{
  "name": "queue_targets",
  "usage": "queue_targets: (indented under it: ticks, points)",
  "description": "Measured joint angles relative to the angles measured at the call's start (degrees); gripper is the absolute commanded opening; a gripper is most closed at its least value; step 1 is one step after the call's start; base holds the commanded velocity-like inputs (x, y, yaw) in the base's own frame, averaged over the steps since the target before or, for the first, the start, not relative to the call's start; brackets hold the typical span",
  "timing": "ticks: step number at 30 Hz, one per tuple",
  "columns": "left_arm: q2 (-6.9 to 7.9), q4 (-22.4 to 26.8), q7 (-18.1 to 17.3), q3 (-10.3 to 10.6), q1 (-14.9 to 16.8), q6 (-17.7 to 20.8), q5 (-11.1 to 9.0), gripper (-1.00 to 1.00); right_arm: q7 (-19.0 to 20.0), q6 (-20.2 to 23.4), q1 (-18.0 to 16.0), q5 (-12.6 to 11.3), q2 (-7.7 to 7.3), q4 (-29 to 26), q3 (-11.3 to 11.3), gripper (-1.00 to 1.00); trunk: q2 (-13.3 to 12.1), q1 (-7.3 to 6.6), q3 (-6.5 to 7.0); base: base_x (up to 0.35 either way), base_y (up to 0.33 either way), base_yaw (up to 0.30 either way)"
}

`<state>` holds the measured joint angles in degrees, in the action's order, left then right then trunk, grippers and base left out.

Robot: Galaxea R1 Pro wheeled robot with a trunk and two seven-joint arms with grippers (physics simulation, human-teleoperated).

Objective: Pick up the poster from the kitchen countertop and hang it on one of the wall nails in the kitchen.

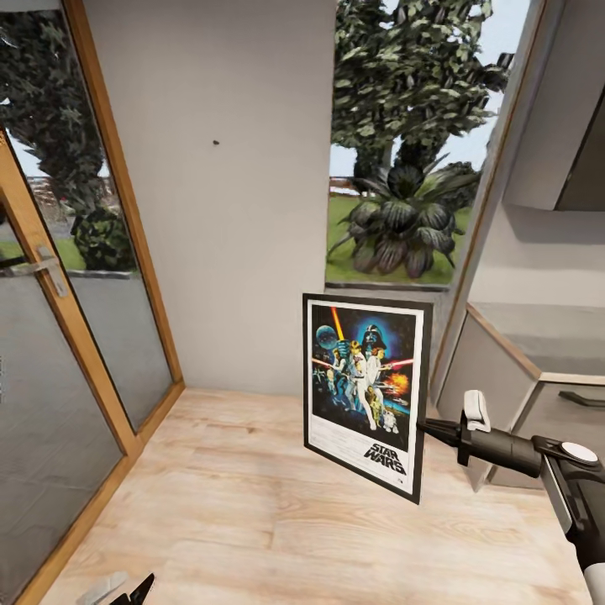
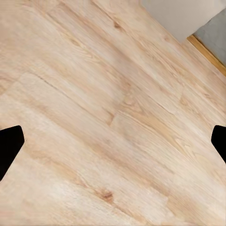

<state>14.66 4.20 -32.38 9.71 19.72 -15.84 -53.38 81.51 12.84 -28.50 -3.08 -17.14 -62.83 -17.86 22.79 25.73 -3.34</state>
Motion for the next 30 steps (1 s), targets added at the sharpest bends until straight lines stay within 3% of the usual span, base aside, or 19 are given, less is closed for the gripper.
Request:
queue_targets:
  ticks: [18,30]
  points:
    - [0.04,0.0,0.0,-0.1,0.0,0.0,0.0,1.00,0.0,-0.1,0.0,-0.1,0.03,0.0,0.0,-1.00,0.0,0.00,0.00,0.118,0.334,0.000]
    - [0.07,0.0,0.0,0.0,0.0,0.0,0.0,1.00,0.1,-3.8,0.0,-0.1,0.09,0.0,0.0,-1.00,0.0,0.00,0.00,0.105,0.340,0.000]
